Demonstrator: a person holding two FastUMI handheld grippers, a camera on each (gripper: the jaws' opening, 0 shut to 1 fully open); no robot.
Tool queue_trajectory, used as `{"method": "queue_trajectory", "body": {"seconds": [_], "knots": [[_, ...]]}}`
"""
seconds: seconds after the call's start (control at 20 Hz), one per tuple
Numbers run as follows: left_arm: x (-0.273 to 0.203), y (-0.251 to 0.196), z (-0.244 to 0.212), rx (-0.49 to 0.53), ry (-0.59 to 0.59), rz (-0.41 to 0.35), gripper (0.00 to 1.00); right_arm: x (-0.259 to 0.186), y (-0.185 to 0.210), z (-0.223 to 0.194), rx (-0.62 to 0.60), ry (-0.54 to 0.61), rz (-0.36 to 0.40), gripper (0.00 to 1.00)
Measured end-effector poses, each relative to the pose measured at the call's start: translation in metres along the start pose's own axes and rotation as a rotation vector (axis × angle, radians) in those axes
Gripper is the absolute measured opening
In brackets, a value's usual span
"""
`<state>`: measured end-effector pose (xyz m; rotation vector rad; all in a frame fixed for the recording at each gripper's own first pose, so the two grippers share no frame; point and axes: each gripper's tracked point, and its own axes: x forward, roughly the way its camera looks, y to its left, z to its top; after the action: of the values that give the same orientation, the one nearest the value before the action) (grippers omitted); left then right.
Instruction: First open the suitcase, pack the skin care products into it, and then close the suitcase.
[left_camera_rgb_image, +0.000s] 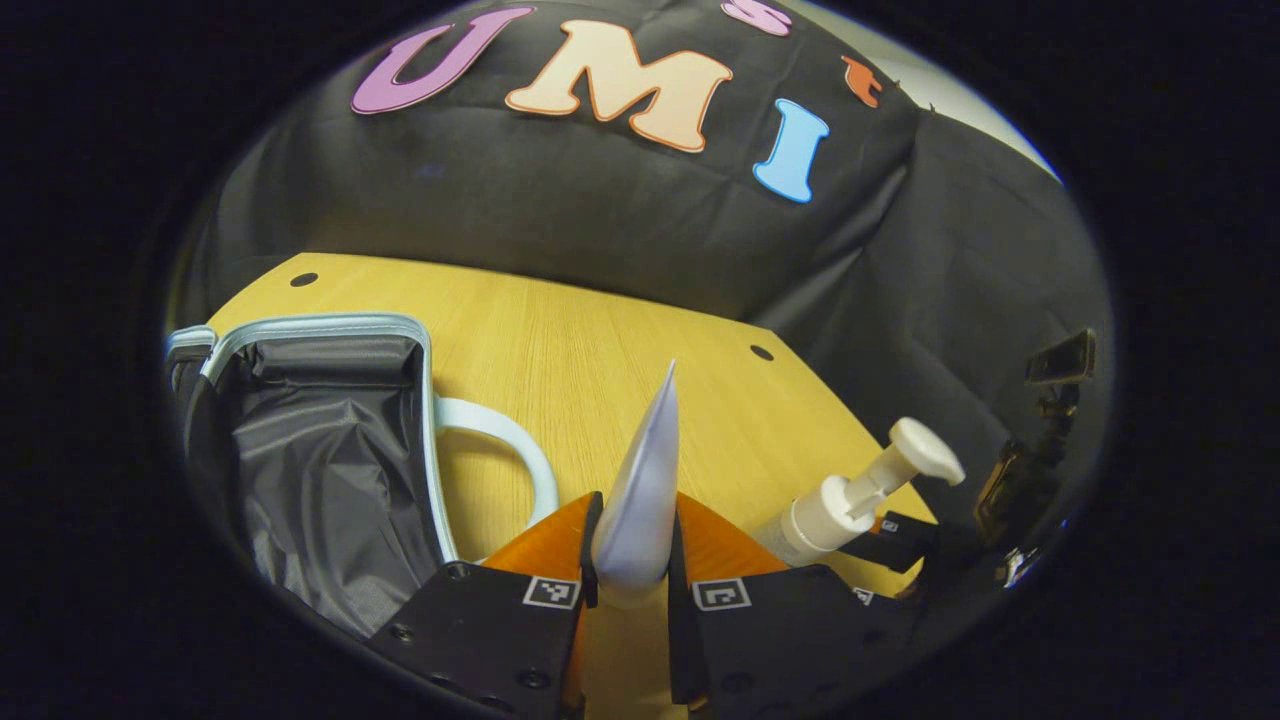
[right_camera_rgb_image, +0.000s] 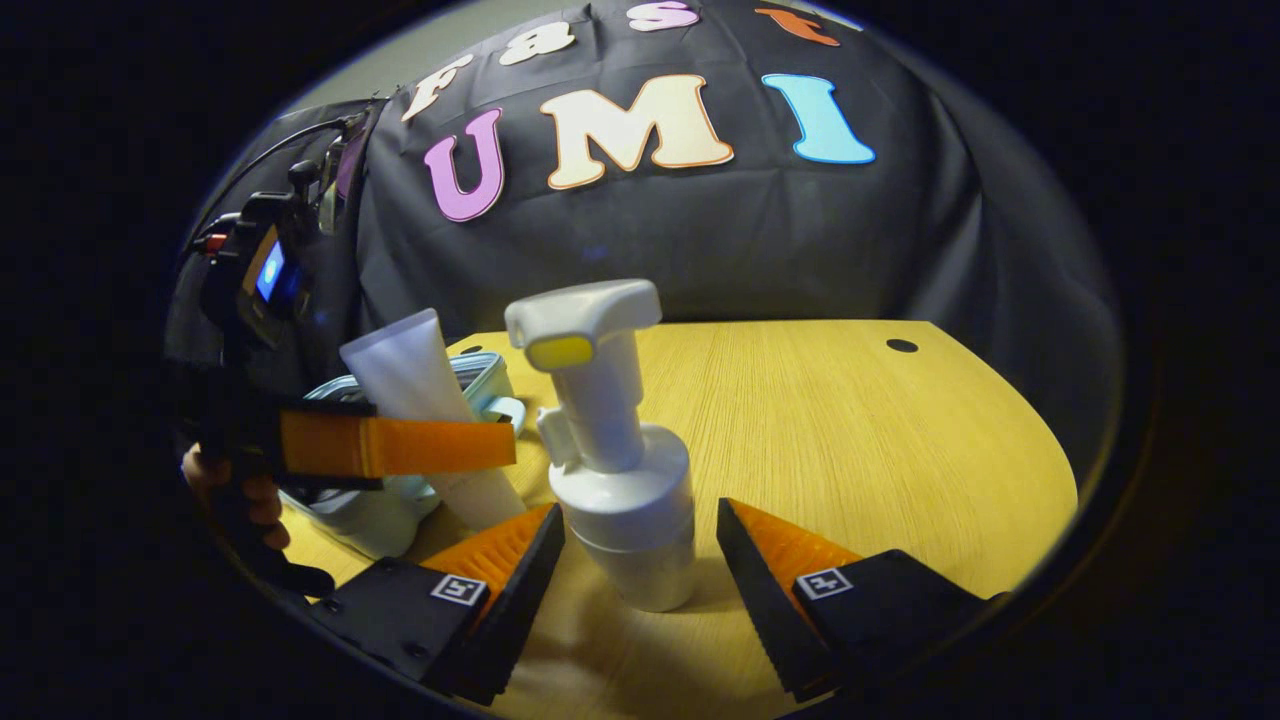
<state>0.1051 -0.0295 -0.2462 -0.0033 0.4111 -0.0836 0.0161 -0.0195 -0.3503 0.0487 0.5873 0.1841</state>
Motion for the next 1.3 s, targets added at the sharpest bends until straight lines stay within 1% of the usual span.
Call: {"method": "queue_trajectory", "body": {"seconds": [0.05, 0.1, 0.15, 0.2, 0.3, 0.4, 0.45, 0.55, 0.6, 0.65, 0.7, 0.75, 0.85, 0.9, 0.95, 1.05, 1.2, 1.3], "knots": [[-0.007, 0.003, 0.009, -0.009, -0.012, 0.002, 0.26, 0.003, -0.002, -0.001, -0.003, -0.002, -0.005, 0.85], [-0.016, 0.006, 0.02, -0.016, -0.022, 0.002, 0.26, 0.006, -0.004, -0.003, 0.0, 0.006, -0.01, 0.82], [-0.026, 0.011, 0.027, -0.022, -0.026, 0.0, 0.26, 0.007, -0.005, -0.004, 0.004, 0.012, -0.02, 0.72], [-0.036, 0.015, 0.037, -0.031, -0.031, 0.001, 0.26, 0.007, -0.005, -0.001, 0.013, 0.015, -0.018, 0.67], [-0.053, 0.027, 0.057, -0.043, -0.031, 0.011, 0.26, 0.004, -0.002, -0.001, 0.019, 0.032, -0.015, 0.64], [-0.071, 0.041, 0.067, -0.057, -0.019, 0.025, 0.26, -0.002, 0.003, 0.009, 0.013, 0.032, -0.016, 0.6], [-0.079, 0.052, 0.07, -0.054, -0.01, 0.043, 0.26, -0.005, 0.006, 0.015, 0.011, 0.031, -0.018, 0.61], [-0.094, 0.085, 0.072, -0.028, 0.007, 0.118, 0.26, -0.016, 0.019, 0.03, 0.02, 0.028, -0.013, 0.61], [-0.101, 0.099, 0.071, -0.026, 0.025, 0.15, 0.23, -0.022, 0.028, 0.038, 0.015, 0.02, -0.007, 0.6], [-0.108, 0.11, 0.067, -0.034, 0.044, 0.165, 0.26, -0.028, 0.036, 0.046, 0.006, 0.013, 0.0, 0.59], [-0.111, 0.116, 0.062, -0.049, 0.068, 0.166, 0.26, -0.033, 0.047, 0.052, -0.003, 0.009, 0.015, 0.61], [-0.116, 0.124, 0.051, -0.06, 0.099, 0.169, 0.26, -0.039, 0.058, 0.058, -0.01, 0.007, 0.03, 0.6], [-0.122, 0.147, 0.028, -0.066, 0.167, 0.209, 0.26, -0.048, 0.082, 0.065, -0.009, 0.016, 0.063, 0.61], [-0.122, 0.154, 0.019, -0.069, 0.199, 0.215, 0.27, -0.051, 0.095, 0.067, -0.005, 0.022, 0.08, 0.6], [-0.12, 0.157, 0.011, -0.077, 0.231, 0.212, 0.26, -0.054, 0.107, 0.068, 0.001, 0.029, 0.095, 0.61], [-0.117, 0.163, -0.006, -0.091, 0.304, 0.19, 0.27, -0.056, 0.128, 0.07, 0.002, 0.043, 0.116, 0.61], [-0.11, 0.175, -0.026, -0.112, 0.402, 0.176, 0.27, -0.056, 0.153, 0.07, 0.014, 0.052, 0.139, 0.61], [-0.105, 0.182, -0.036, -0.134, 0.447, 0.169, 0.26, -0.052, 0.168, 0.071, 0.025, 0.062, 0.155, 0.61]]}}
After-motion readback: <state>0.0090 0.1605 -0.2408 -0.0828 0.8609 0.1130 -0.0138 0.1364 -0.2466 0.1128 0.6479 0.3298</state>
